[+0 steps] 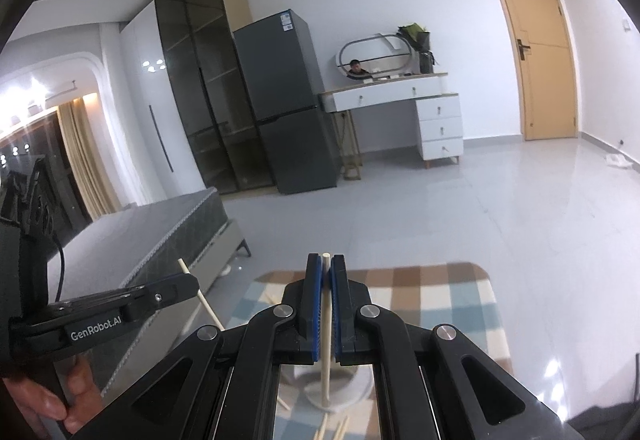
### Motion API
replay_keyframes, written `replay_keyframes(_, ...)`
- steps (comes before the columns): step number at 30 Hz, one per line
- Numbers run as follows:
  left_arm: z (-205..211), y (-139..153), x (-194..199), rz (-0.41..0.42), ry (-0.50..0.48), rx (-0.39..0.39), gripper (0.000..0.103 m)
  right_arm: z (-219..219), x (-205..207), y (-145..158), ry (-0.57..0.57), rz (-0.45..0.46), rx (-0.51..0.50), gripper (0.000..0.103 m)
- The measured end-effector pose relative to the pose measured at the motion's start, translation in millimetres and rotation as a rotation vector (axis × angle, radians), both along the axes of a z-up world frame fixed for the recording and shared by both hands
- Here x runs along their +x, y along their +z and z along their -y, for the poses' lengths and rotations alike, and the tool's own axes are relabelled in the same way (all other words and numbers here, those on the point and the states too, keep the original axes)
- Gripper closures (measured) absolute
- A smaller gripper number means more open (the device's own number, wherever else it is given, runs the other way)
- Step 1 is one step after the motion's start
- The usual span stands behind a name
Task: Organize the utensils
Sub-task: 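Lift both tools over the utensil holder and drop the chopsticks in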
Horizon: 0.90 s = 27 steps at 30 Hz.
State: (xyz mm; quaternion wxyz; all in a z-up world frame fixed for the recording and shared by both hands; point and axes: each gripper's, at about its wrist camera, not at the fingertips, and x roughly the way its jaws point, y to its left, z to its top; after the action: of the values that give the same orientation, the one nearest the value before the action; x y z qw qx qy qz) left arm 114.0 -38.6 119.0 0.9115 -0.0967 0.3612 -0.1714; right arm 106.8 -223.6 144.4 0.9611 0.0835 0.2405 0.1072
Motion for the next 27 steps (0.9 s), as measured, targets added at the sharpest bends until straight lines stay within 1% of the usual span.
replay_keyframes(10,-2,-2,48,0.004,0.028,-0.043,0.103,-12,43,8,0.049,0.035,-0.021,0.099)
replay_keyframes(15,-6,-8,67,-0.004,0.034,-0.068,0.103,-19,59,8,0.078,0.051,-0.031,0.099)
replay_keyframes(22,-10,-24,83,-0.009,0.059,-0.081,0.103,-29,76,-11,0.124,0.046,-0.073,0.099)
replay_keyframes(27,-12,-36,83,-0.036,0.057,-0.096,0.103,-42,79,-24,0.164,0.036,-0.143,0.099)
